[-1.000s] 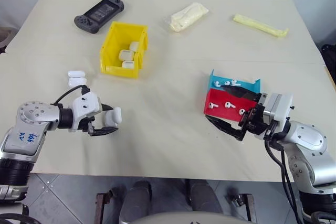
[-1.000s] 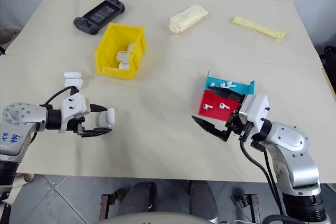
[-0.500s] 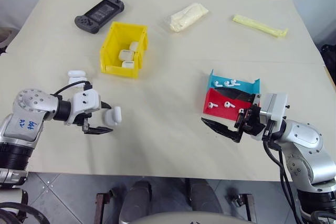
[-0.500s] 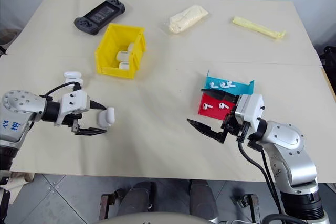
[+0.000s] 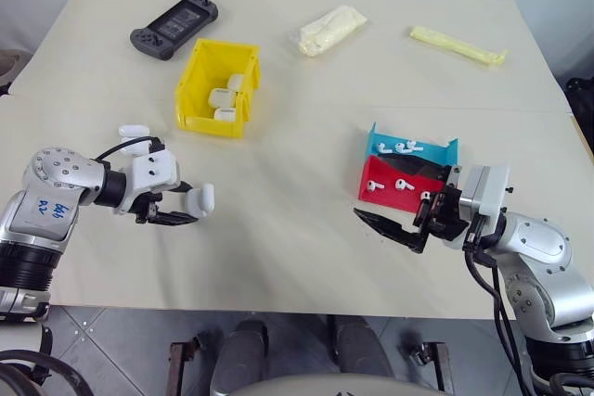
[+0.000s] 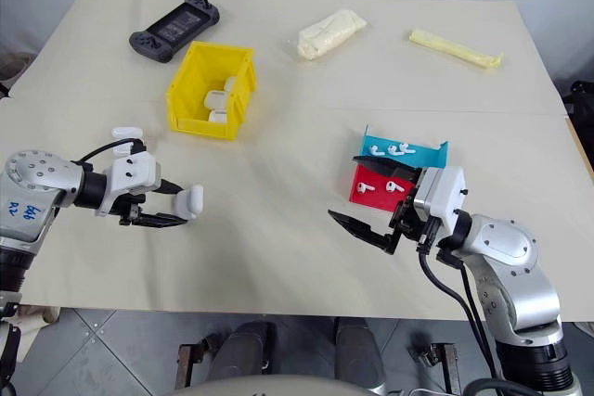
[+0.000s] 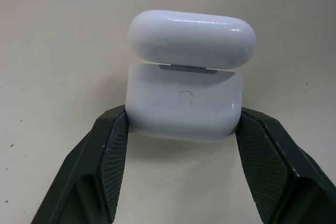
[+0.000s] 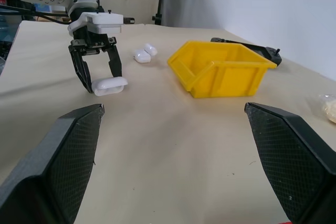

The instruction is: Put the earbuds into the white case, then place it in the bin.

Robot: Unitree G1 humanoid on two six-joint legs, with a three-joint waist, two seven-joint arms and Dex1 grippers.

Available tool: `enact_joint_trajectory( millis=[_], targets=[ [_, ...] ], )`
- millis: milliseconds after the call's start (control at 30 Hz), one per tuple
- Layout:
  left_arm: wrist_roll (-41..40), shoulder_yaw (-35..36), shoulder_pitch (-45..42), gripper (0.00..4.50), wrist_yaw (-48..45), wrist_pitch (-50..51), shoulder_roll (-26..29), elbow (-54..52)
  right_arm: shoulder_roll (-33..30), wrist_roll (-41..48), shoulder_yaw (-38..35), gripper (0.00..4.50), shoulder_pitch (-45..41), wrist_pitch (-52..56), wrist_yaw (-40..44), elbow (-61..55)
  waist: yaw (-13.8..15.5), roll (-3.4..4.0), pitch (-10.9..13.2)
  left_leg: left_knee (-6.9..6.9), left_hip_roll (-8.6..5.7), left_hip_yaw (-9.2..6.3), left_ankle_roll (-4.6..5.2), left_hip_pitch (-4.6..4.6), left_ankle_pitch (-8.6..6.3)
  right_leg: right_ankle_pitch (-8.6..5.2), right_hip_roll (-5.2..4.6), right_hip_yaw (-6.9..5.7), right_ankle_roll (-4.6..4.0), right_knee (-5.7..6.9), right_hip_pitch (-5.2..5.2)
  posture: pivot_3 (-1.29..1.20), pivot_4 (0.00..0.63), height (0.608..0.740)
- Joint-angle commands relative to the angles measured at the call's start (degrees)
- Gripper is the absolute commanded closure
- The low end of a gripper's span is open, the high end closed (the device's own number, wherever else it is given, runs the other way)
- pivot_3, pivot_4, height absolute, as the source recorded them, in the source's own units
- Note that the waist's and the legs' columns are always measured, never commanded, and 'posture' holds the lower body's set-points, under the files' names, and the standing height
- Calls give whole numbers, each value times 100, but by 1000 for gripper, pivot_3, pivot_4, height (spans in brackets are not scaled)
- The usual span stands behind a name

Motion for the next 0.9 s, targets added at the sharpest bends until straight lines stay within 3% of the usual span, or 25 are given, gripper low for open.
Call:
enact_joint_trajectory(
  millis=[33, 367, 500, 633, 900],
  targets=[
    [61, -39, 242, 1791, -62, 20, 4, 36, 2, 107, 28, 0, -22, 3, 19, -213, -1, 0, 0, 0, 0, 0, 0, 0, 0, 0, 0, 0, 0, 0, 0, 0, 150, 740],
    [-1930, 1512, 1118, 1791, -730, -1416, -981, -365, -287, 359, 72, 0, -12, 129, 533, -314, 36, -6, 1, 6, 2, -7, -1, -16, 0, 0, -8, -7, 0, -4, -2, 0, 150, 740],
    [-2576, 1399, 1491, 1791, -193, -779, -1587, -1645, -560, 413, -31, 0, 3, 88, 867, -276, 58, -6, 1, 7, -3, -13, 1, -14, -1, 0, -15, -9, 0, -32, 4, 0, 150, 740],
    [-3006, 1186, 1547, 1791, 515, -324, -2364, -2561, -859, 327, -596, 0, 192, -6, 948, 145, 70, -8, 1, 12, -5, -23, 7, -16, -4, 2, -17, -9, 4, -37, 9, 0, 150, 740],
    [-3272, 398, 1243, 1791, 1058, 20, -3698, -2785, -1587, -35, -1870, 0, 1340, -230, 1535, 1206, 165, -7, 0, 17, -5, 8, 8, -8, -4, 4, -8, 2, 7, -38, 12, 0, 150, 740]
  ],
)
